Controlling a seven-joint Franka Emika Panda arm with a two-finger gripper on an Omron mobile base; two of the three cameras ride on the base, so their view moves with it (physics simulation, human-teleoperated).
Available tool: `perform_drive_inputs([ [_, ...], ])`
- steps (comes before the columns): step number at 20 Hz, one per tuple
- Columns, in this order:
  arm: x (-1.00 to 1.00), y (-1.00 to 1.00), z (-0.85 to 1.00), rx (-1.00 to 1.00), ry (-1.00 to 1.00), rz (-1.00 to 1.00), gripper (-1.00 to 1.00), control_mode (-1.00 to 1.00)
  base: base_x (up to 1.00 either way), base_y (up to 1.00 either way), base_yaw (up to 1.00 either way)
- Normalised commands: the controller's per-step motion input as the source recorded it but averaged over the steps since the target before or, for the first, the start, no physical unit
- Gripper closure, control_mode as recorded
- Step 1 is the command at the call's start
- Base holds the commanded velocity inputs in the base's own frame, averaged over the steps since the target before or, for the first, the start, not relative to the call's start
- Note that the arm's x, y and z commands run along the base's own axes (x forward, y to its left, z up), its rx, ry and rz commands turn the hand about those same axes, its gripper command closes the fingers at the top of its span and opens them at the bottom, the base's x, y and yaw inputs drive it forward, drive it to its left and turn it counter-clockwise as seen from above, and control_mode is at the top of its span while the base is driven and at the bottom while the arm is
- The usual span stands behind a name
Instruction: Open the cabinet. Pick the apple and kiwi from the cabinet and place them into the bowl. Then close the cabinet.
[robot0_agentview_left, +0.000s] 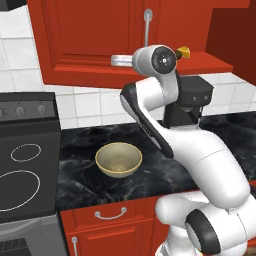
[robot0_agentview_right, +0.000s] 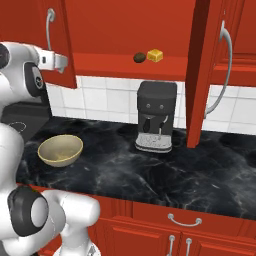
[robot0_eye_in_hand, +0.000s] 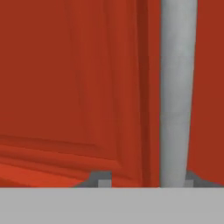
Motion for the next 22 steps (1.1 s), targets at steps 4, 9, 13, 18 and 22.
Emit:
perform_drive_inputs([
  [4,-0.85,1.00,0.03,0.00,0.00,0.00,1.00,-1.00,0.00,0.00,0.00],
  [9,-0.73,1.00,0.01,-0.01,0.00,0.00,1.00,-1.00,0.00,0.00,0.00],
  [13,-0.57,1.00,0.00,-0.06,0.00,0.00,1.00,-1.00,0.00,0.00,0.00],
  [18,-0.06,0.41,-0.04,-0.10,0.00,-0.03,-1.00,-1.00,0.00,0.00,0.00],
  [22,-0.25,0.04,0.05,0.00,-0.01,0.00,-1.00,-1.00,0.00,0.00,0.00],
])
